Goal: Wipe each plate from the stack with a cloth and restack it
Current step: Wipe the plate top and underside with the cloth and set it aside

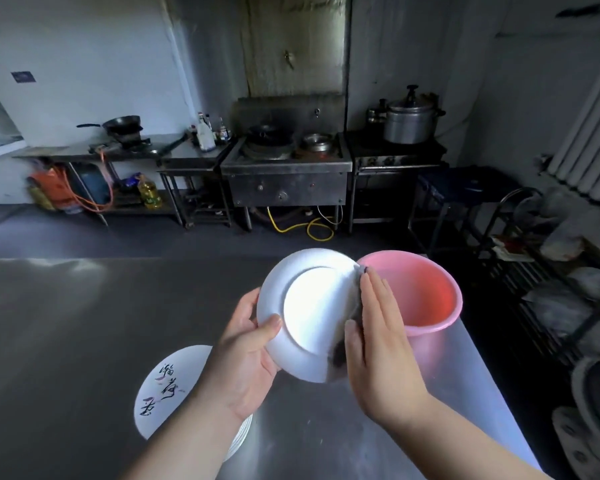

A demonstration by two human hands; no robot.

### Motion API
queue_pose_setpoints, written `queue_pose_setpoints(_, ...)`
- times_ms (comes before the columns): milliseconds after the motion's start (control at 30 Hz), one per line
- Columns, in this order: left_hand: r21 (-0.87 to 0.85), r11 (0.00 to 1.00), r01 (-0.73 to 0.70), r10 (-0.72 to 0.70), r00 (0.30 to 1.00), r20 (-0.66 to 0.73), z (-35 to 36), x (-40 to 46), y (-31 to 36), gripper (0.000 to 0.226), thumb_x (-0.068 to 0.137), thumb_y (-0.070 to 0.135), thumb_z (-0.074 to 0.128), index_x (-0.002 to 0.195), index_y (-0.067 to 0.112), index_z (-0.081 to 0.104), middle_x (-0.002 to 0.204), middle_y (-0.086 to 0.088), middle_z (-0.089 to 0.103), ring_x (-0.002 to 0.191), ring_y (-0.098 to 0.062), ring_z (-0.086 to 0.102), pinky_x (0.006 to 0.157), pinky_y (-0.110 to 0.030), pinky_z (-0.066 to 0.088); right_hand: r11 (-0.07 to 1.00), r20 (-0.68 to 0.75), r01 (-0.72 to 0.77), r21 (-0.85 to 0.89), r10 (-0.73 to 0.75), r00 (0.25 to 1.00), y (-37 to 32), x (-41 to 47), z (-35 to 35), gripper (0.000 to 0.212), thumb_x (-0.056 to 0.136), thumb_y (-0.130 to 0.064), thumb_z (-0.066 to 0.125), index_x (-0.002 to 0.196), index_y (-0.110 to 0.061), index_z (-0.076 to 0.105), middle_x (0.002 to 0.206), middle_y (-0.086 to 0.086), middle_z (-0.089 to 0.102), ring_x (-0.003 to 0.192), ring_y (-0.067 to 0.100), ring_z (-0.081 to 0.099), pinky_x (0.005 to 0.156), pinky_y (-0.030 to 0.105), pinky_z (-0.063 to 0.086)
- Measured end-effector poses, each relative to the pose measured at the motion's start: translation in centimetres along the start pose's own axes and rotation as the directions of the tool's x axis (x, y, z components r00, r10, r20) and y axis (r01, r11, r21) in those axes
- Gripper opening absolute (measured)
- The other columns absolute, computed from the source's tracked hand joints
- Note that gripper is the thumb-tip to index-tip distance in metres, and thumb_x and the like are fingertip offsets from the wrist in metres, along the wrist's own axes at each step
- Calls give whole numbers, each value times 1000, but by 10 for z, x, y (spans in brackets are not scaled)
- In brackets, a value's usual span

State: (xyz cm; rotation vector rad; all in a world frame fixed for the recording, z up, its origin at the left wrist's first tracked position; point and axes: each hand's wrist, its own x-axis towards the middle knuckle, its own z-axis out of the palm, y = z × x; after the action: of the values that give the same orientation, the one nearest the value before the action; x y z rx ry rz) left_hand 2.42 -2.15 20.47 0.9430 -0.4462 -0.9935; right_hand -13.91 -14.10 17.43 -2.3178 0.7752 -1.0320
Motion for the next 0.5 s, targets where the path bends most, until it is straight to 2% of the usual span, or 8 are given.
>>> queue_pose_setpoints(67, -23, 999, 43, -43, 999, 9, -4, -5, -4, 63, 83, 5, 61, 145, 16, 52, 136, -14, 68, 118, -30, 70, 82, -41, 62, 996, 14, 1, -86, 0, 1000, -1, 10, 4, 63, 107, -36, 31, 165, -12, 26, 173, -2, 23, 160, 16, 17, 128, 22, 9)
queue_pose_setpoints(167, -57, 997, 43, -42, 999, 20, -7, -9, -1, 62, 82, 3, 61, 143, 18, 54, 137, -15, 67, 117, -30, 70, 85, -44, 60, 991, 51, 51, -123, -45, 998, -4, 41, -4, 61, 107, -38, 37, 162, -13, 37, 169, -4, 33, 155, 18, 30, 127, 29, 21)
queue_pose_setpoints(267, -105, 994, -10, 11, 1000, 15, -9, -5, 9, 64, 83, -2, 64, 144, 18, 53, 139, -13, 67, 120, -29, 68, 89, -45, 59, 994, 36, 61, -87, -59, 998, -18, 29, 0, 61, 108, -32, 40, 166, -17, 27, 173, -8, 21, 158, 14, 21, 129, 33, 20)
queue_pose_setpoints(333, -132, 991, -18, 21, 999, 26, -12, -6, 10, 62, 86, 1, 60, 144, 19, 52, 138, -10, 68, 122, -29, 68, 83, -43, 62, 1000, -43, 9, -25, -10, 999, -32, 0, 13, 63, 109, -31, 38, 168, -19, 17, 175, -9, 12, 161, 14, 11, 130, 32, 14)
queue_pose_setpoints(400, -146, 989, 14, -2, 997, 82, -17, -9, 6, 65, 87, -3, 62, 146, 20, 49, 143, -11, 65, 129, -32, 64, 87, -44, 62, 997, -127, -53, 57, 60, 990, -38, -18, 25, 64, 108, -30, 38, 167, -21, 15, 174, -14, 10, 161, 13, 10, 129, 27, 11)
queue_pose_setpoints(500, -75, 992, 99, -83, 977, 195, -23, -13, 3, 60, 91, 7, 59, 148, 19, 49, 147, -12, 61, 133, -32, 61, 91, -46, 59, 973, -146, -171, 155, 194, 970, -31, 1, 18, 63, 99, -24, 46, 162, -20, 38, 166, -20, 30, 154, 1, 24, 126, 22, 20)
